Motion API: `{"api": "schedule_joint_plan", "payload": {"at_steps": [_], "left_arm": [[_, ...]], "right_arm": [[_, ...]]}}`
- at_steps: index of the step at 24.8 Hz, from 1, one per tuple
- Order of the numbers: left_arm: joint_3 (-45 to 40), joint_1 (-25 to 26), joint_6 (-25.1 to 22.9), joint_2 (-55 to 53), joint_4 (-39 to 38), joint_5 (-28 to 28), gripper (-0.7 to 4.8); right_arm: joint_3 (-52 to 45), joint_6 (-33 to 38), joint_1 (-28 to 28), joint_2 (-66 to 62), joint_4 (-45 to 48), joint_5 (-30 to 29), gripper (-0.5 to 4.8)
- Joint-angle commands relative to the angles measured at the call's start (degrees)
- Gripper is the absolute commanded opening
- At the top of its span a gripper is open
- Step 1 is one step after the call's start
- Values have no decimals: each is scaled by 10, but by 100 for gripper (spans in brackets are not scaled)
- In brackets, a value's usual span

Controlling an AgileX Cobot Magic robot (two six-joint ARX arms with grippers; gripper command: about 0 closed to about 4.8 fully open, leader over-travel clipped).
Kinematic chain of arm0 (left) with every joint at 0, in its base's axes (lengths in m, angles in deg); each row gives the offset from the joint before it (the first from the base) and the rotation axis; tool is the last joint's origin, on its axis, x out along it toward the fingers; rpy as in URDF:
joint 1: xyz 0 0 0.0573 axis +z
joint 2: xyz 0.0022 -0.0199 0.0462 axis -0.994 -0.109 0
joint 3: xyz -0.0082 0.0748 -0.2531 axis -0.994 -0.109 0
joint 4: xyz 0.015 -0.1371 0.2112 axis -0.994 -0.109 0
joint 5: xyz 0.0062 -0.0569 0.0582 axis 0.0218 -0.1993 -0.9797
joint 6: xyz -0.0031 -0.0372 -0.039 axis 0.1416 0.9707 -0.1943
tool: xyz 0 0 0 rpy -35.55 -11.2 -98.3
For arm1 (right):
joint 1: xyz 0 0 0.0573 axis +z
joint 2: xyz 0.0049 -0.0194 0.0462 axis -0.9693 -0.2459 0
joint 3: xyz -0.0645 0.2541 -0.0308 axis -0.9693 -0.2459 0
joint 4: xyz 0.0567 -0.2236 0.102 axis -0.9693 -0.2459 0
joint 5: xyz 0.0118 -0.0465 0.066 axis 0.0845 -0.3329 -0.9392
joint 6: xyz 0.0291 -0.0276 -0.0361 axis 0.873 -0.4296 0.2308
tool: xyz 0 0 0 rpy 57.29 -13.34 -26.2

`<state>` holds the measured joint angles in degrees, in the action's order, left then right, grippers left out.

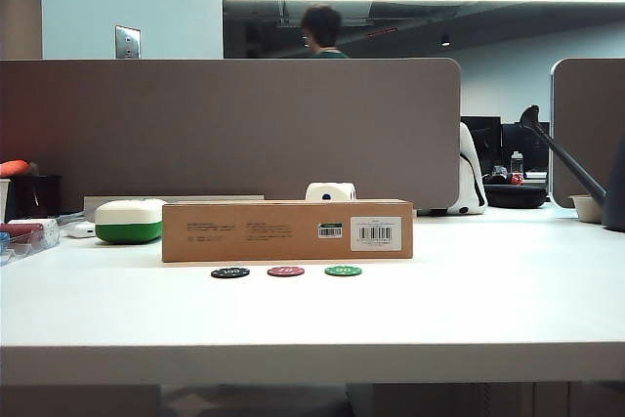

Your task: Push the chip with the lowest value in the row forward next to the rectangular box.

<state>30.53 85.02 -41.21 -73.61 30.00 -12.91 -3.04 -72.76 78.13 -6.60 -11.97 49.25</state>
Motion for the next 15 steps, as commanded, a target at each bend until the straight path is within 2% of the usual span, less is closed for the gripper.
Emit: {"api": "schedule_joint_plan", "payload": {"at_steps": [1,15], "left_arm": [[3,0,2,0,3,-1,-5],[3,-1,2,0,3,0,-5]], "right_arm": [[-3,1,0,0,9,-2,-6],[-3,8,0,0,6,-2,-6]]}}
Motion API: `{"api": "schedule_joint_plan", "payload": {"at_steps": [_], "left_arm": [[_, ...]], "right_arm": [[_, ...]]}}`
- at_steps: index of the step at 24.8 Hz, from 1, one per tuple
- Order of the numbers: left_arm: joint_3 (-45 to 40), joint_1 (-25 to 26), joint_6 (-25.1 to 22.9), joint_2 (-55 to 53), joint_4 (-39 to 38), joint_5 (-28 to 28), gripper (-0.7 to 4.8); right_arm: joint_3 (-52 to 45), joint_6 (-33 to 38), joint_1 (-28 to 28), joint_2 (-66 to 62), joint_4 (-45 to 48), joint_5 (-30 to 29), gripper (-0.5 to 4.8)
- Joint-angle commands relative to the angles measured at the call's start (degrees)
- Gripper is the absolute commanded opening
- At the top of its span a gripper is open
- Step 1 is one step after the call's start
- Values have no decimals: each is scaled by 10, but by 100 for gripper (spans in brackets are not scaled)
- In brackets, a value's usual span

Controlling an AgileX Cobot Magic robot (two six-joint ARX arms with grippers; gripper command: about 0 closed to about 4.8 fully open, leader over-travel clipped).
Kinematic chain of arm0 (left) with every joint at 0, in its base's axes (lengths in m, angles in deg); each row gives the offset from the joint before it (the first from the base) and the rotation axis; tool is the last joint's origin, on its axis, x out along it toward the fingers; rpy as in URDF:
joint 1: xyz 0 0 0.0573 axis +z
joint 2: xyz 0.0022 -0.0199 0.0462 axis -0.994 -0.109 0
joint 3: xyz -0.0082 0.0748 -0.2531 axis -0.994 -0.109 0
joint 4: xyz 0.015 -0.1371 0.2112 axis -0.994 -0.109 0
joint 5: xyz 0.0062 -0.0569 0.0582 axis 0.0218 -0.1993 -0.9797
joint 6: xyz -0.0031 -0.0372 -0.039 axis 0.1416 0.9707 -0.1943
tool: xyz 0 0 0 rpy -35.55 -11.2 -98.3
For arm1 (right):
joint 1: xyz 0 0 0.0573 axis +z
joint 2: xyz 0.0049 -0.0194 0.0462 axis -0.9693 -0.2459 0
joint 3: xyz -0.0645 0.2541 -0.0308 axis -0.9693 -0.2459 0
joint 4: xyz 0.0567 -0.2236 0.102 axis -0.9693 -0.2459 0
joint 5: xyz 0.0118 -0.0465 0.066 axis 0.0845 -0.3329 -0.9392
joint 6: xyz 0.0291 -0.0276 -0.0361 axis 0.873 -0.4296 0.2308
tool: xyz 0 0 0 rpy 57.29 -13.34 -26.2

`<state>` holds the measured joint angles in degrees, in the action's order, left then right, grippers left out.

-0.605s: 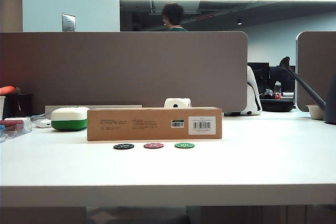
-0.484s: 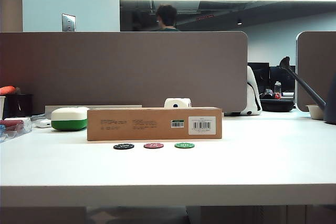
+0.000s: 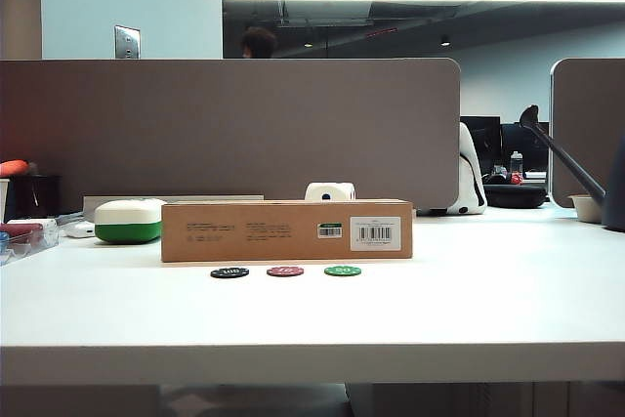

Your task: Push the chip with the lowest value in the row forward next to the rectangular box.

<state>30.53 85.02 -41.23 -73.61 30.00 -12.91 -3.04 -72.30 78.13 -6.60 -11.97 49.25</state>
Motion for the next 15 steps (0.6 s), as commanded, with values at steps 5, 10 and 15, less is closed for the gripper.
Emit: {"api": "schedule_joint_plan", "payload": {"at_steps": [5,10,15], "left_arm": [[5,-17,2,0,-33,-1,-5],[17,-81,2,0,-103,-1,-5],[40,-210,2,-5,-166,0,-5]], "right_arm": [[-3,95,0,0,5,-2,-6],[-3,108,0,0,5,-4,-6],[-3,208,1,0,4,-27,-5]]}}
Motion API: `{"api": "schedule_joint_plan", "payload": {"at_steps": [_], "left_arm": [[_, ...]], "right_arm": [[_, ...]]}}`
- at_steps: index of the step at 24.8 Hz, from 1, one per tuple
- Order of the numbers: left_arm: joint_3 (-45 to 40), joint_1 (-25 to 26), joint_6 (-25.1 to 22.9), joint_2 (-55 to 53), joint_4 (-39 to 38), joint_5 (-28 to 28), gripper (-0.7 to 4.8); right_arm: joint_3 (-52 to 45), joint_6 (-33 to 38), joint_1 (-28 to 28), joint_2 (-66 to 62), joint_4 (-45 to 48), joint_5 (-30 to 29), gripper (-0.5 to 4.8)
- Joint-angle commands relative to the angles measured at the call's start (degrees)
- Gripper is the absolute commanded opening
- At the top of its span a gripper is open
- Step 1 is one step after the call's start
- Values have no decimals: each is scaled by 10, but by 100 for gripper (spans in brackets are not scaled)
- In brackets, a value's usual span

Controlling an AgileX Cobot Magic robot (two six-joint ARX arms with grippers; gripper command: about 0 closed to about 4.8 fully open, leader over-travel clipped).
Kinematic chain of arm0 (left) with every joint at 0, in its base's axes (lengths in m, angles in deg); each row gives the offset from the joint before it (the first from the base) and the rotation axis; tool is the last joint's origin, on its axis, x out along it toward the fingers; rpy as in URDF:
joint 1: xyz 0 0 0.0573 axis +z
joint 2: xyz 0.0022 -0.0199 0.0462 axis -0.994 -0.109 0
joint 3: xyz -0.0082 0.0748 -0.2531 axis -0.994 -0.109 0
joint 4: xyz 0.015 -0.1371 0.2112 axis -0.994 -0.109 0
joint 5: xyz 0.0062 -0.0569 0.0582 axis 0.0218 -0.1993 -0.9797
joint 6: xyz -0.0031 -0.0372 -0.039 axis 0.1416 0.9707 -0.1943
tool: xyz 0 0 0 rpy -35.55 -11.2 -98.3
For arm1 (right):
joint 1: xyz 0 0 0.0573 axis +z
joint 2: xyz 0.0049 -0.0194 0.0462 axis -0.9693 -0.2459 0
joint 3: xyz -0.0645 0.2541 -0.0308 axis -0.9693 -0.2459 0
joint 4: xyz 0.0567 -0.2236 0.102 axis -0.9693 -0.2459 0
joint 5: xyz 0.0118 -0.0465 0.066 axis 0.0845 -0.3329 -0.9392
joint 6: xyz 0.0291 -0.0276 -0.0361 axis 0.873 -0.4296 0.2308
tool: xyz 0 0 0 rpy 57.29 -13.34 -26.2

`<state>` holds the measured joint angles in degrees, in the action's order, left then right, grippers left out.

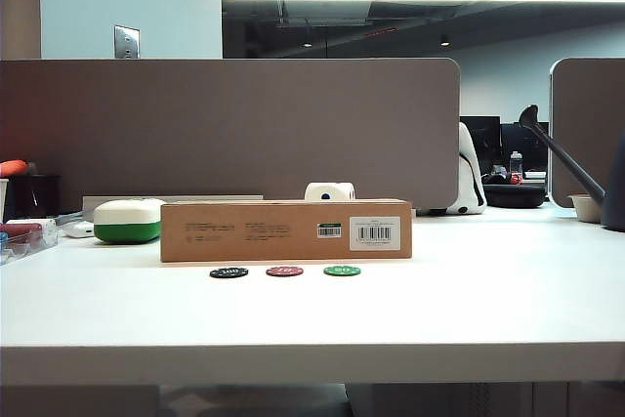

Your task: Push the chip with the lowest value in the row forward next to the rectangular box.

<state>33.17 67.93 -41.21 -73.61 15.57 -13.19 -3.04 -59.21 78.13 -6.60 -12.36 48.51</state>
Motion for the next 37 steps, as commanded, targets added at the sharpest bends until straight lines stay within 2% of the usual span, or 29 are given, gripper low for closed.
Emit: {"api": "schedule_joint_plan", "payload": {"at_steps": [1,4,6,12,22,28,37], "left_arm": [[18,-56,2,-10,-31,2,-5],[38,-106,2,-58,-51,2,-5],[59,-124,2,-115,-49,3,-5],[134,-125,2,-252,-45,2,-5],[277,-125,2,-449,-43,2,-5],[383,-125,2,-613,56,2,-5],[446,-125,2,-750,58,2,-5]], "right_arm": [[-3,108,1,0,8,-28,-5],[-3,154,1,0,1,-60,-5],[-3,158,1,0,-18,-76,-5],[-3,160,1,0,-64,-86,0],[-3,159,2,0,-68,-86,0],[-3,159,2,0,-68,-86,0],[-3,159,4,0,-66,-103,0]]}}
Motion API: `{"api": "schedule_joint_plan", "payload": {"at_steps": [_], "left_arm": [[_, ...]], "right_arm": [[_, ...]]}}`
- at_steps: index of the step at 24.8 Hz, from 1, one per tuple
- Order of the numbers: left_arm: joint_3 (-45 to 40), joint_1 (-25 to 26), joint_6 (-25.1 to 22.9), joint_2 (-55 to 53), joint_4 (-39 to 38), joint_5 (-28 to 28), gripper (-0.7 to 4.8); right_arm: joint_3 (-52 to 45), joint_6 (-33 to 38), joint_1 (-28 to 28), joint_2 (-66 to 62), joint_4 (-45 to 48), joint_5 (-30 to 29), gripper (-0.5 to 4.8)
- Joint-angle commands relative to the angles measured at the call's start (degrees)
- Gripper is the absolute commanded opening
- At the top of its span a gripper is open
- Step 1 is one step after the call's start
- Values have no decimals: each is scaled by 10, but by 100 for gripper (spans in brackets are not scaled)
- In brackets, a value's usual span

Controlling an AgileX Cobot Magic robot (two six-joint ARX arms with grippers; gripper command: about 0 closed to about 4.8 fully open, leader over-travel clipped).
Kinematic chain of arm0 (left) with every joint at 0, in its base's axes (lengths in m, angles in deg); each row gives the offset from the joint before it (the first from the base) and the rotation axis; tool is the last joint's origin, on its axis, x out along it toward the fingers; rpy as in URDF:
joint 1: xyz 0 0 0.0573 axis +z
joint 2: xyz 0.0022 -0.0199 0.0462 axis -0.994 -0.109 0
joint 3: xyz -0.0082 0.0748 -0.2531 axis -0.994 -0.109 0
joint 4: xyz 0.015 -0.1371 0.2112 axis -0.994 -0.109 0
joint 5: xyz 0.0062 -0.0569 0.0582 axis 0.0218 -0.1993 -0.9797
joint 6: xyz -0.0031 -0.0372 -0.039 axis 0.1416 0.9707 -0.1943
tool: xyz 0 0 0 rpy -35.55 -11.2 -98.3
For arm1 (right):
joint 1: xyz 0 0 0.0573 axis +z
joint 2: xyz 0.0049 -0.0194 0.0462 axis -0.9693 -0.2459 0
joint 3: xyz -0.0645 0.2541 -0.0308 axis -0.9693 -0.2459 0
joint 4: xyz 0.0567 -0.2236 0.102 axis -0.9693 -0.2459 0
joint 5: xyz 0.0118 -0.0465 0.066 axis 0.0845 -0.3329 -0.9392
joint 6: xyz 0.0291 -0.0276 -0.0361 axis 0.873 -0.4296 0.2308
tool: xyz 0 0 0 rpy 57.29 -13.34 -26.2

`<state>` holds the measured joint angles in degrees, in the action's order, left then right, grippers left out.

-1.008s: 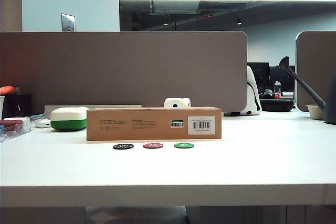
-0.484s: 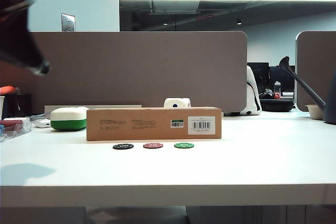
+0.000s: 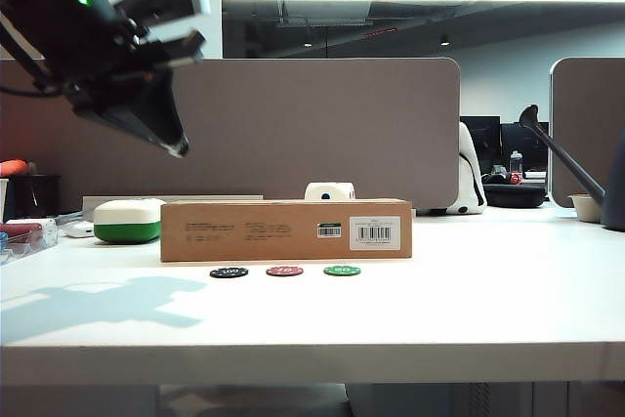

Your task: Push the chip with the lowest value in the row forward next to the rectangular box.

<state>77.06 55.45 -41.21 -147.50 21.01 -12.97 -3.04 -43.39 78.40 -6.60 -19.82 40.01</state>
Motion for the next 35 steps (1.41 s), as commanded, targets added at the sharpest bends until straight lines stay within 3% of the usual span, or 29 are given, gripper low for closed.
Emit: {"api": "schedule_joint_plan", "payload": {"at_steps": [1,8,11,13,16,20,25,29,31,35], "left_arm": [[7,0,2,-17,3,0,-5],[7,0,2,-21,3,0,-5],[7,0,2,-18,3,0,-5],[7,0,2,-15,3,0,-5],[7,0,2,-15,4,0,-5],[7,0,2,-15,3,0,-5],[7,0,2,-15,3,0,-5],[7,0,2,-15,4,0,-5],[7,0,2,-15,3,0,-5],[7,0,2,-15,3,0,-5]], "right_arm": [[-3,1,2,0,10,-36,0],[-3,3,2,0,11,-50,0],[-2,46,2,0,33,-148,-3],[5,84,2,0,65,-179,-4],[49,88,1,-3,80,-138,-5],[110,66,1,-31,66,-154,-5],[215,-33,2,-207,42,-139,-5],[271,-48,11,-348,45,-153,-5],[309,-82,42,-430,40,-157,-5],[391,-146,146,-621,42,-106,-5]]}}
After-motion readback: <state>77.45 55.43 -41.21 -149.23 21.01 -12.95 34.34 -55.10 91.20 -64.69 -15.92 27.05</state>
